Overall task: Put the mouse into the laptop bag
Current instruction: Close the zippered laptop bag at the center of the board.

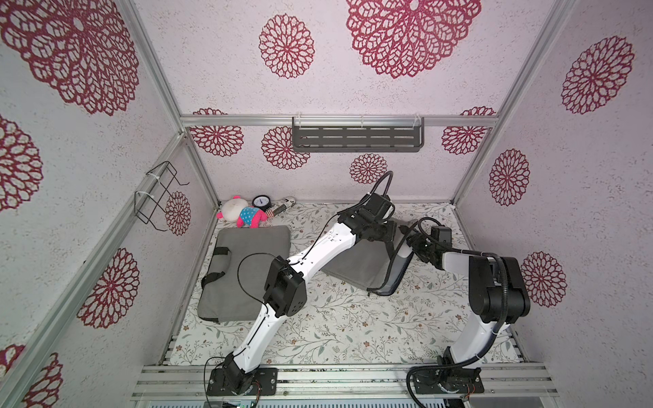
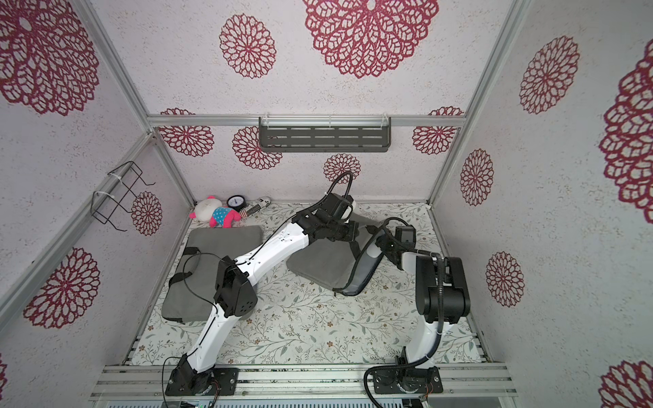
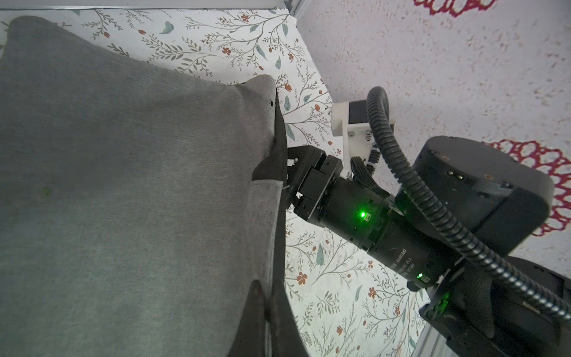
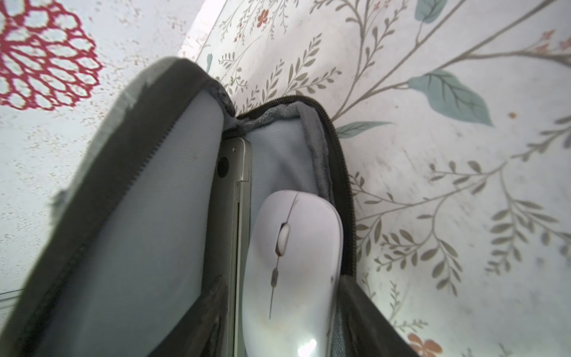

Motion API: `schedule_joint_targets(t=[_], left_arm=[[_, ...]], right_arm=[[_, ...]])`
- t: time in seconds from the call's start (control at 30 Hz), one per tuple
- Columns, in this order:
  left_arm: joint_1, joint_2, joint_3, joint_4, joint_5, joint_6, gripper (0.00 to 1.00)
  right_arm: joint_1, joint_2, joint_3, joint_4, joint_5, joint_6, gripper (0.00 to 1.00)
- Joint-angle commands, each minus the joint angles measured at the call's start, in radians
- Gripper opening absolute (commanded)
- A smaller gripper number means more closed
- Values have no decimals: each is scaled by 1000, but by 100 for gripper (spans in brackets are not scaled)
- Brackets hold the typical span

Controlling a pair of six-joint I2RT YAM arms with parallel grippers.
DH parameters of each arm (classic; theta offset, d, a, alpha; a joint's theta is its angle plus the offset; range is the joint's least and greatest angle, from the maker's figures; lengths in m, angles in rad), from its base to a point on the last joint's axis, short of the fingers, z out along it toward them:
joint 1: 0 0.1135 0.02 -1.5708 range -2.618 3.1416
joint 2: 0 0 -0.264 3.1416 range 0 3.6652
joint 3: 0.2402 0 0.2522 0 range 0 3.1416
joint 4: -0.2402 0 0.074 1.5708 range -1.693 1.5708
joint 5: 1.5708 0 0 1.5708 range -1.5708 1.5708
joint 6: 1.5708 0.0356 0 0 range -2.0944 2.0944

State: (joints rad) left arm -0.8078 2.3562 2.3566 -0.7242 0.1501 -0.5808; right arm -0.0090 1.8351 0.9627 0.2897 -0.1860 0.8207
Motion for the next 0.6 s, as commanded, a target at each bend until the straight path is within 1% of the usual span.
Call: schedule_joint_targets(t=[0.0, 0.17, 0.2, 0.23, 0.27, 0.33, 0.37, 0.4, 0.47, 0.5, 0.57], left_arm=[[10, -57, -2, 36, 9, 1, 0], [14, -62, -4, 35, 10, -3, 0], [14, -64, -5, 36, 8, -3, 0], [13, -71, -10, 36, 2, -3, 3], [13, -78, -17, 39, -7, -4, 11], [12, -109, -54, 58, -19, -4, 38], [9, -136, -93, 80, -24, -5, 49], [10, -168, -139, 108, -34, -5, 57], [4, -241, -240, 165, -66, -7, 72], [0, -288, -313, 200, -92, -8, 79], [-8, -381, -451, 277, -151, -14, 86]], right_arm=[[11, 18, 44, 14, 0, -15, 59], [14, -23, 33, -11, 46, -29, 59], [14, -36, 26, -17, 51, -32, 61], [14, -51, 16, -24, 57, -32, 63], [12, -67, 2, -29, 62, -32, 68], [12, -126, -44, -43, 83, -31, 80], [11, -163, -76, -51, 99, -31, 84], [11, -203, -112, -58, 117, -31, 89], [9, -286, -181, -74, 150, -30, 96], [9, -330, -213, -84, 164, -32, 98], [8, -412, -262, -125, 190, -38, 98]])
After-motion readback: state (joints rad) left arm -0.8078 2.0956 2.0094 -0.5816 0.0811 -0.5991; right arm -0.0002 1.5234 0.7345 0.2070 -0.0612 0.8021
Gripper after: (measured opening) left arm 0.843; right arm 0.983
